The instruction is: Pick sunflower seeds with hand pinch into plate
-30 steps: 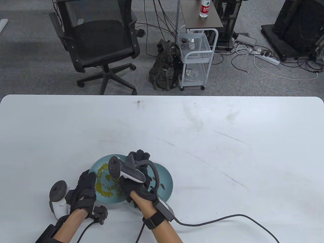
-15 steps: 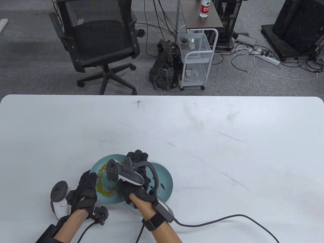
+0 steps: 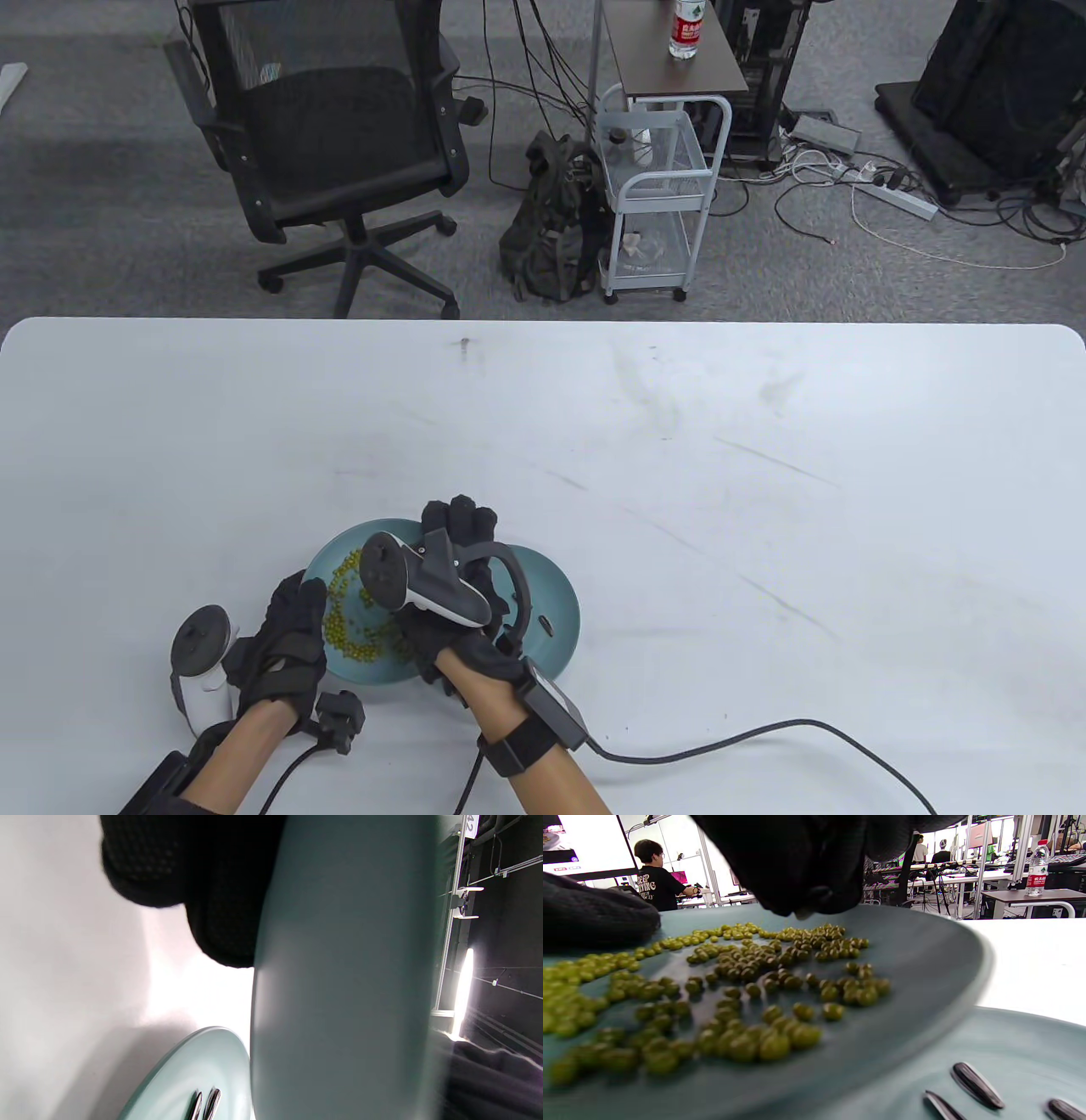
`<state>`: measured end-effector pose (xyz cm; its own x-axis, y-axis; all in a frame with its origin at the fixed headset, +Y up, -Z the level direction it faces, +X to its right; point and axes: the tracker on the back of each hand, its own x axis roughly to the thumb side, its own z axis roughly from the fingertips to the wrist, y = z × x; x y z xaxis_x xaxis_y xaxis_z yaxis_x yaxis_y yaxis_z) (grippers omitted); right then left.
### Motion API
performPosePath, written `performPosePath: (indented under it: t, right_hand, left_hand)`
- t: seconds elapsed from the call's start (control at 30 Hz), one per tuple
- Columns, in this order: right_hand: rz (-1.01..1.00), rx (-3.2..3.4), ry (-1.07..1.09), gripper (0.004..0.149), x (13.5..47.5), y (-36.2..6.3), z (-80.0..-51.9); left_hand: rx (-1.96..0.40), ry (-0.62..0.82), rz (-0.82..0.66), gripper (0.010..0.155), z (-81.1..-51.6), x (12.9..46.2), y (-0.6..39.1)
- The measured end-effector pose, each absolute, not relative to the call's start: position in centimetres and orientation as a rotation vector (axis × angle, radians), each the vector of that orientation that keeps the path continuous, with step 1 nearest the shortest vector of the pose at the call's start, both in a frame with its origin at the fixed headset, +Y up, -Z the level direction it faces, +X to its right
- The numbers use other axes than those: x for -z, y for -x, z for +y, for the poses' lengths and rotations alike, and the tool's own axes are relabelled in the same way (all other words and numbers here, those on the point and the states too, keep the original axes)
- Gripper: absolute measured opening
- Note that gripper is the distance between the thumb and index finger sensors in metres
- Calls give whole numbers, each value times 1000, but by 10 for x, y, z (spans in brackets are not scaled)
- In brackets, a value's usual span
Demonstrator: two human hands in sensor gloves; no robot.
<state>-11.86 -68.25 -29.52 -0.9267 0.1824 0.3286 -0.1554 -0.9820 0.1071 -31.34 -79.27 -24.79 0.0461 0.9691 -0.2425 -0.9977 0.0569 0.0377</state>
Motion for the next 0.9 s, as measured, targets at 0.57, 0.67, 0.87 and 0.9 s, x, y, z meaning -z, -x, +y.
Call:
performPosePath:
  t: [0.57, 0.67, 0.87, 0.9]
  right_hand:
    - [103, -2835, -395, 35, 297, 81, -672]
    - [168, -2840, -380, 35, 303, 77, -686]
    - [348, -2822, -459, 35, 309, 88, -727]
    - [360, -2817, -477, 35, 310, 90, -734]
  left_hand:
    - [-1515, 86, 343, 46, -793, 253, 339]
    - [-1532, 53, 371, 46, -791, 254, 348]
    - [-1562, 9, 416, 46, -790, 255, 360]
    - [-1566, 7, 420, 46, -790, 255, 361]
